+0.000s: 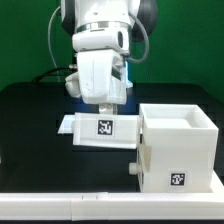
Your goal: Assemble drawer
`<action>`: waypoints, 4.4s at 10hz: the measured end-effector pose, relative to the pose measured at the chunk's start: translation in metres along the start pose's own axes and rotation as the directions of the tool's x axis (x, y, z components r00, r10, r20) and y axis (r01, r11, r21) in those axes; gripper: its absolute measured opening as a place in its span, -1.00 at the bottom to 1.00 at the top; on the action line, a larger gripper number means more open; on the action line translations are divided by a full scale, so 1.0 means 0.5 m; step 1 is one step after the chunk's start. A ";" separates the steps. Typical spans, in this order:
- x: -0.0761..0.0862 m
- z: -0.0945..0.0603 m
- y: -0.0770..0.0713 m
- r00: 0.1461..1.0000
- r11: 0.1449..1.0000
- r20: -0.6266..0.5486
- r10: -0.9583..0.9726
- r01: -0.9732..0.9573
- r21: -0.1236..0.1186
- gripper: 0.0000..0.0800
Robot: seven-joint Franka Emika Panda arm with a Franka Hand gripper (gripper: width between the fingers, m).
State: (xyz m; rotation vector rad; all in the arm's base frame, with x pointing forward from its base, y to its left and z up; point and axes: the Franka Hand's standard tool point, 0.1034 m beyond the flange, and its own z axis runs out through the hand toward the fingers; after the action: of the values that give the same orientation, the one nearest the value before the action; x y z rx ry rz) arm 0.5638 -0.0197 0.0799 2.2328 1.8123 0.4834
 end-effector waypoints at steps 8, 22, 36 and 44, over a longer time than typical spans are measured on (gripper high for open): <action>-0.054 0.000 -0.003 0.988 0.950 0.134 -0.079 0.034 0.311 -0.91; -0.017 -0.006 -0.041 0.978 0.885 0.059 -0.200 0.154 0.440 -0.91; 0.052 -0.003 -0.063 0.989 0.902 0.076 -0.129 0.085 0.422 -0.91; 0.038 0.008 -0.084 0.982 0.905 0.039 -0.182 0.152 0.397 -0.91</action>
Offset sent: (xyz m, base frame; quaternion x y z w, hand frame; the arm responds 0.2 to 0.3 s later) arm -0.0016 -0.0091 -0.0048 0.0328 -0.0690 -0.0010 0.9971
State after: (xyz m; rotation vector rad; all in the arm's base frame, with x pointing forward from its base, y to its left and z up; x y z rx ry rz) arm 0.5310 0.0079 0.0625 2.2624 2.1949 -0.0035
